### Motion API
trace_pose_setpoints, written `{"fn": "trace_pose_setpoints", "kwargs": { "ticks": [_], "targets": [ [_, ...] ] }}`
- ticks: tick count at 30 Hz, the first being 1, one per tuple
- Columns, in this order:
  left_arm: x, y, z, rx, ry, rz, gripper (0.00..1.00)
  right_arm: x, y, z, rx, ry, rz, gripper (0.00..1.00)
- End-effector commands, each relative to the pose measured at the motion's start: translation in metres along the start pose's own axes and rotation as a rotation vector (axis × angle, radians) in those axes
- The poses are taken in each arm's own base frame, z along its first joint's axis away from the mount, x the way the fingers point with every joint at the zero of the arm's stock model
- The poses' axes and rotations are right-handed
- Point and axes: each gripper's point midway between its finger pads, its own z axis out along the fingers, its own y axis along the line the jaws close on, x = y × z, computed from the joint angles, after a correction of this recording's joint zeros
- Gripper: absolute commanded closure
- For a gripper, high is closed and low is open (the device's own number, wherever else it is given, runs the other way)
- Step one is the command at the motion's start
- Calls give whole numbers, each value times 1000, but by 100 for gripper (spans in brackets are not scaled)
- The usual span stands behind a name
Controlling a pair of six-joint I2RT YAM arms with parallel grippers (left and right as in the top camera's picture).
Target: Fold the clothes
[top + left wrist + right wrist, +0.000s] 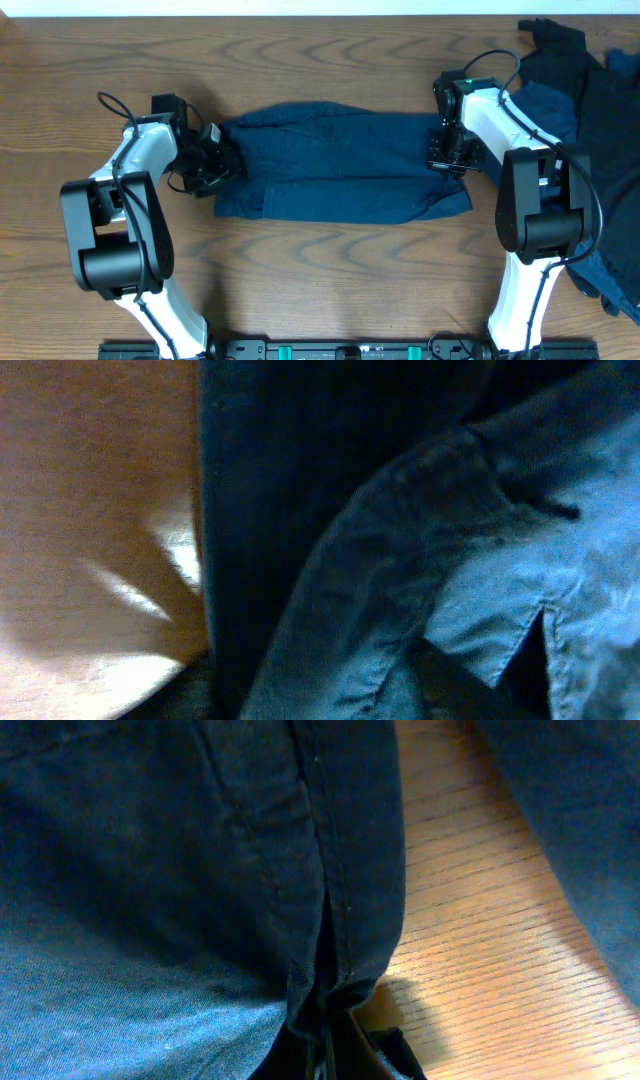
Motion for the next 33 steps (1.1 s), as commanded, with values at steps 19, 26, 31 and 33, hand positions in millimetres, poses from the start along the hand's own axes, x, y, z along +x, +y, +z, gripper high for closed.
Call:
{"fn": "trace_pose_setpoints", "kwargs": {
  "ticks": [19, 26, 31, 33],
  "targets": [
    [-24, 8, -124, -98, -272, -35, 94, -19, 9, -47, -76, -130, -30, 96],
    [-14, -11, -141, -94, -298, 6, 94, -20, 56, -103, -323, -232, -145, 97],
    [-7, -12, -138, -96, -271, 4, 94, -4, 117, -134, -612, -237, -287, 99],
    [-6, -14, -139, -93, -271, 6, 94, 10, 146, -140, -700, -215, -357, 99]
  ]
}}
